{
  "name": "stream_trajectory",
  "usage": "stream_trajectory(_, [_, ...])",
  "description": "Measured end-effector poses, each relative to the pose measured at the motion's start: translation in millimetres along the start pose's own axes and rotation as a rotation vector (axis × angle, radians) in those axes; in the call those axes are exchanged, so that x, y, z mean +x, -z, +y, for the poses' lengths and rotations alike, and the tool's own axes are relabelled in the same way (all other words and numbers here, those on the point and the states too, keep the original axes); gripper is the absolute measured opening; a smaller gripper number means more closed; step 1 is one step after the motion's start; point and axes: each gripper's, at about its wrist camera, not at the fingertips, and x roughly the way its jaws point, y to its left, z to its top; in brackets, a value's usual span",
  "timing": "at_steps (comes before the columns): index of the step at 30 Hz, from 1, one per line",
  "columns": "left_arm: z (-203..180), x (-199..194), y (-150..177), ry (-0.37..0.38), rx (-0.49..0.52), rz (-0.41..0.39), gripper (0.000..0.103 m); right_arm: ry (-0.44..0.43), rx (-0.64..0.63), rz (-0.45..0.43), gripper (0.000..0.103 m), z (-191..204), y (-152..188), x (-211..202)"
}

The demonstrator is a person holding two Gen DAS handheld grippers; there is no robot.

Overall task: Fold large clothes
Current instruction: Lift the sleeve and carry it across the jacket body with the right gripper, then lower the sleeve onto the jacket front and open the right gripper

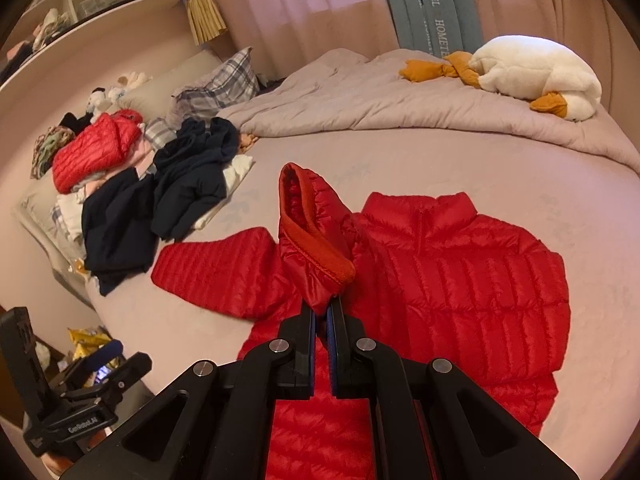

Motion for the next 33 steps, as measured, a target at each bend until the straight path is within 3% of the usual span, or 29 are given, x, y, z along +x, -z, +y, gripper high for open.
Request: stream_trajectory(33, [1,10,4,-0.010,0.013,0.022,0.094,0.004,0.035,0.101,0.006,8,24,38])
